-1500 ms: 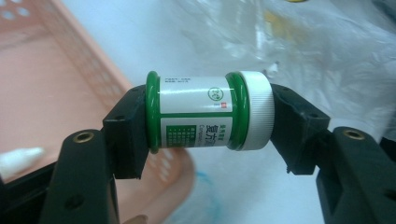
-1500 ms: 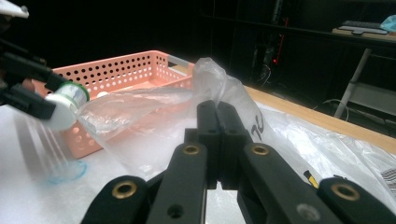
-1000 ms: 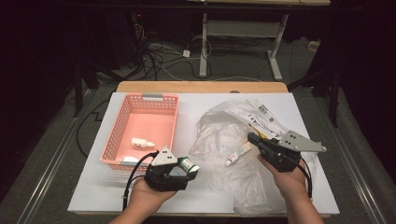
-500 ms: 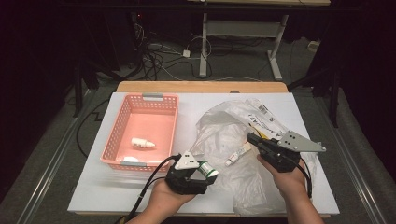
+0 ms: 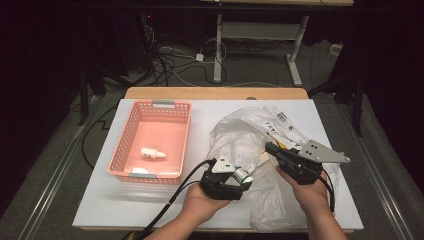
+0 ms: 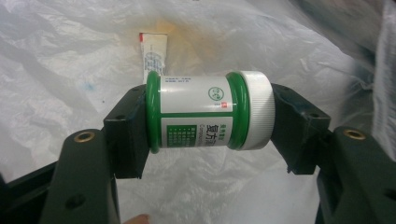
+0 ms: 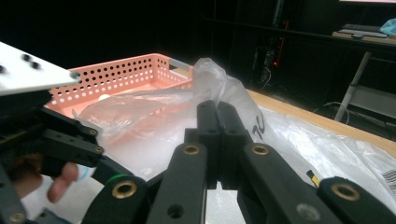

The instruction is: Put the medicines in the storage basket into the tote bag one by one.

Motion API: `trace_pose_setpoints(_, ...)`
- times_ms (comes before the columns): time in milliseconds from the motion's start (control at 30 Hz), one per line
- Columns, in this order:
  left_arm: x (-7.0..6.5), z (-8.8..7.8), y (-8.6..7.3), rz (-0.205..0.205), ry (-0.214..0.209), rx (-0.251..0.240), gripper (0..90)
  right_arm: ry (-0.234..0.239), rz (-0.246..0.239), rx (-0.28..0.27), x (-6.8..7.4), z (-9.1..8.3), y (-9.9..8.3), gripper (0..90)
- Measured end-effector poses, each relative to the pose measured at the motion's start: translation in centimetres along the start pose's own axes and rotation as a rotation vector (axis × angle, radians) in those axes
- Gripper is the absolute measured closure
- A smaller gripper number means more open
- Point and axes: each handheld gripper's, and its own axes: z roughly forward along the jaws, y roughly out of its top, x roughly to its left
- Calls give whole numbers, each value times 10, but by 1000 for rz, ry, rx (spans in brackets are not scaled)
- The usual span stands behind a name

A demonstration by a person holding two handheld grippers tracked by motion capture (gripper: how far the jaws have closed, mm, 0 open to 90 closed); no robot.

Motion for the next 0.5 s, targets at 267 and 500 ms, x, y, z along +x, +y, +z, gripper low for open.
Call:
trace_pose_setpoints(267,11,18,12,-23,50,-23,357,6,-2,3,1,2,0,900)
trace_pose_setpoints(500,18,35,23,-45,74,-41,355,2,4,1,0,2,-1,900)
